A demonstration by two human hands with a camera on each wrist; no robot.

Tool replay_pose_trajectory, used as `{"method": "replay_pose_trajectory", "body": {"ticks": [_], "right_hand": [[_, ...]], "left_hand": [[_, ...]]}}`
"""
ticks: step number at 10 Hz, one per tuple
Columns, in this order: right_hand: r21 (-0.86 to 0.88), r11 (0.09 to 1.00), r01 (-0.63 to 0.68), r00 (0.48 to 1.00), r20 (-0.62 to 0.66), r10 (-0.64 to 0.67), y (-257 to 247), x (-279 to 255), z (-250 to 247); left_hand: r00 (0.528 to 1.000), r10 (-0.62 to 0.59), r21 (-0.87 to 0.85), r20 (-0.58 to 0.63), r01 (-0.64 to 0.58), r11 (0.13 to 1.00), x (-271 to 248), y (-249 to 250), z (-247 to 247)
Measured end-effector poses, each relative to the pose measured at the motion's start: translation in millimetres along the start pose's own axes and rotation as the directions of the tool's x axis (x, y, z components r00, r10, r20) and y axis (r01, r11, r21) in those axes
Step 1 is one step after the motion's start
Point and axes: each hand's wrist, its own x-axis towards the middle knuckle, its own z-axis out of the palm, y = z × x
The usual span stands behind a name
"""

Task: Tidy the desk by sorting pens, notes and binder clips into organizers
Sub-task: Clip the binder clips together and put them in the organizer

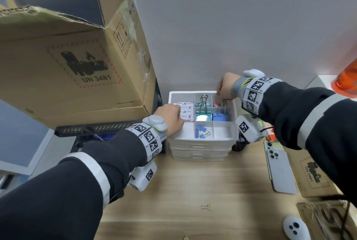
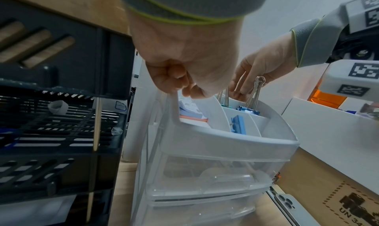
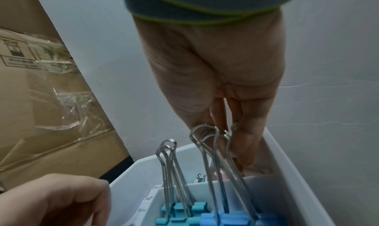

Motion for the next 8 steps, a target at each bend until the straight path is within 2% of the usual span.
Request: {"method": "replay_pose_trajectory", "body": {"ticks": [2,3,4,5,7,8], "right_hand": [[0.076,0.997,0.032,0.991,-0.134,-0.021,3.8,-10.3,-2.1],[0.127,0.991,0.036,0.956,-0.293,0.003,3.2,-22.7,0.0],[0.263,0.942,0.21,0.876,-0.479,-0.062,2.5,-40.6,7.2],[0.321,0.829,0.458,0.784,-0.585,-0.207,-1.9,-67.8,22.2],[0.065,0.755,0.652,0.701,-0.433,-0.567,-10.0,-108.5,93.4],[-0.018,0.704,0.71,0.664,-0.314,-0.678,-4.1,-125.7,136.6]], "left_hand": [[1.0,-0.006,0.013,0.018,0.006,1.0,-2.6,2.4,-1.6],[1.0,-0.005,0.005,0.013,0.005,1.0,-5.7,2.3,-1.8],[1.0,0.008,0.01,0.006,-0.008,1.0,-16.7,0.3,2.2],[0.999,0.043,0.081,0.026,-0.045,0.996,-34.1,0.2,8.4],[0.993,0.12,0.042,-0.015,-0.119,0.992,-68.2,-4.1,21.2],[0.983,0.179,-0.011,-0.044,-0.179,0.984,-89.5,-8.0,30.4]]}}
